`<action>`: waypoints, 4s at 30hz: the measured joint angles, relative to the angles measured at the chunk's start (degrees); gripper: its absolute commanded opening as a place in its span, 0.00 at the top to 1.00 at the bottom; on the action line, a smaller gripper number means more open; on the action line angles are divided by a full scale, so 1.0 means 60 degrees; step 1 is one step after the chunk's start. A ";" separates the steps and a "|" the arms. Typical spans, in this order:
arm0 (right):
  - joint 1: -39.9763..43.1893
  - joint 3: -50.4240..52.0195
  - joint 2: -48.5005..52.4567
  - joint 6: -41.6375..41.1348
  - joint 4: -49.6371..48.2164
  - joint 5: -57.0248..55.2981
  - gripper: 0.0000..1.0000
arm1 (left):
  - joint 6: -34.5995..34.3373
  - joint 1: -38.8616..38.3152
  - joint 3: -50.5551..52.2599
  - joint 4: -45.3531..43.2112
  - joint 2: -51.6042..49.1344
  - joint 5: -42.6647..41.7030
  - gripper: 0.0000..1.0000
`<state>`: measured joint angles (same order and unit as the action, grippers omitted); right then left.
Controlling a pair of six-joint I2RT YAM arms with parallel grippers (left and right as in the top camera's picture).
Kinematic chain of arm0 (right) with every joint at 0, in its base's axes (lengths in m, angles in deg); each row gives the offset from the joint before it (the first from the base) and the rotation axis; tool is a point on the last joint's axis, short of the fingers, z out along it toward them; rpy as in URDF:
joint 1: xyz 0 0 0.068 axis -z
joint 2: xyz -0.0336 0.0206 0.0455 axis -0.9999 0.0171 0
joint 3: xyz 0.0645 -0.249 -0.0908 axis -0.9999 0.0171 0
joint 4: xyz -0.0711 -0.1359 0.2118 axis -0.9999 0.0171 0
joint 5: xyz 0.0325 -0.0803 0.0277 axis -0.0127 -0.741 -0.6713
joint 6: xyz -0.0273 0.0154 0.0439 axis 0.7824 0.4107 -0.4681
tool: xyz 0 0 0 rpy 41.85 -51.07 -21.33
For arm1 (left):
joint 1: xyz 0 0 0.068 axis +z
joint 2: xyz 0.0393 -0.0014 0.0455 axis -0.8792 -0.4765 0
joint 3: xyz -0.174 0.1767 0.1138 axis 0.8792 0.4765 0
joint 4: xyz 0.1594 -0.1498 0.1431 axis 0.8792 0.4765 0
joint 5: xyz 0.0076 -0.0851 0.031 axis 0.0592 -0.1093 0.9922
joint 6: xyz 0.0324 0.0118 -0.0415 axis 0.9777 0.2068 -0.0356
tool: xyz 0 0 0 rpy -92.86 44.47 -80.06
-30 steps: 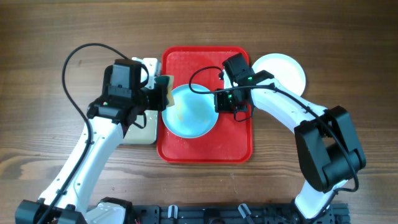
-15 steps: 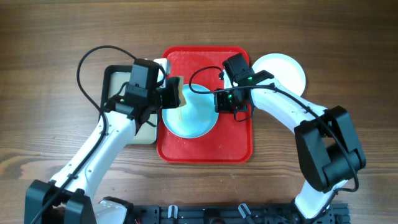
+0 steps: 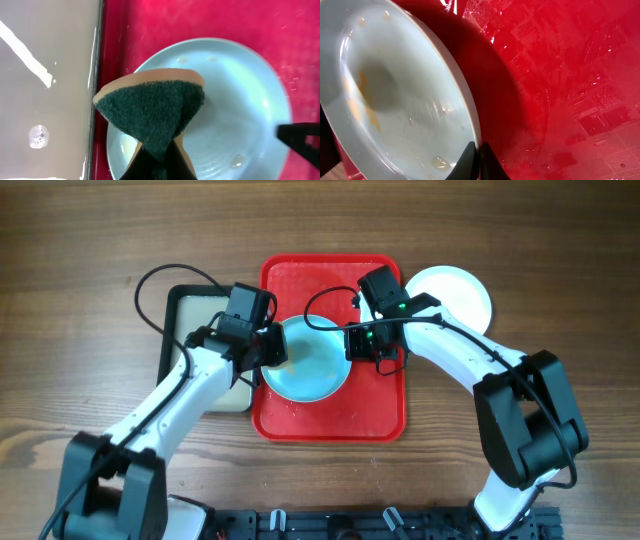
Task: Clean dirty plates on tray and stack at the side
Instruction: 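Scrub the stained plate with the sponge while right gripper holds it, then return the sponge to the water tray with the left gripper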
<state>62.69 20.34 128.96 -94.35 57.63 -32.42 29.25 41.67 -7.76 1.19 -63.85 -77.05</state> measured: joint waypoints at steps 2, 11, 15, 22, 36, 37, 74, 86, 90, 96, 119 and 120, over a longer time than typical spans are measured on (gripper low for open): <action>0.0000 0.0000 -0.0004 0.0000 -0.0004 0.0000 0.96 | 0.0004 0.0000 0.0000 0.0000 -0.0288 -0.0004 0.96; 0.0000 0.0109 0.0015 0.0000 -0.0164 0.0000 0.96 | -0.0127 -0.0597 -0.0015 -0.0124 -0.1439 0.0007 0.96; 0.0000 0.0124 0.0076 0.0000 -0.0171 -0.0004 0.96 | -0.0291 -0.0608 -0.0127 -0.0029 -0.1570 0.0091 0.96; -0.0025 0.0124 0.0080 0.0000 -0.0171 -0.0004 0.96 | -0.0361 -0.0608 -0.0204 0.0251 -0.1621 0.0178 0.96; 0.0127 0.0142 0.0131 0.0295 -0.0164 -0.0113 0.96 | -0.0678 -0.0823 -0.0503 -0.1290 -0.2517 -0.1796 0.96; 0.0127 0.0142 0.0131 0.0295 -0.0168 -0.0109 0.96 | -0.0678 -0.0841 -0.0499 -0.1443 -0.2572 -0.2102 0.96; 0.0113 0.0142 0.0131 0.0295 -0.0164 -0.0073 0.96 | -0.0918 -0.0707 -0.0754 0.0459 -0.2291 0.0117 0.96; 0.0040 0.0142 0.0131 0.0295 -0.0182 0.0040 0.95 | -0.0193 -0.0685 -0.0550 -0.1078 -0.2025 -0.3654 0.96; 0.0018 0.0142 0.0131 0.0295 -0.0200 0.0087 0.91 | -0.0149 -0.0685 -0.0514 -0.0798 0.0798 -0.2382 0.96; 0.0018 0.0142 0.0131 0.0295 -0.0288 0.0106 0.91 | -0.0408 -0.0149 -0.0561 0.1880 0.3020 0.2222 0.96; 0.0004 0.0153 0.0131 -0.0878 -0.0517 -0.0871 0.93 | -0.0703 0.3504 0.0372 0.2586 0.2951 0.3111 0.96; -0.0004 0.0160 0.0131 -0.0892 -0.0539 -0.0896 0.96 | -0.0703 0.3504 0.0372 0.2583 0.2954 0.3093 0.96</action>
<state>62.67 21.30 129.75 -99.71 54.40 -37.79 25.03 62.69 -5.53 16.69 -46.12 -58.49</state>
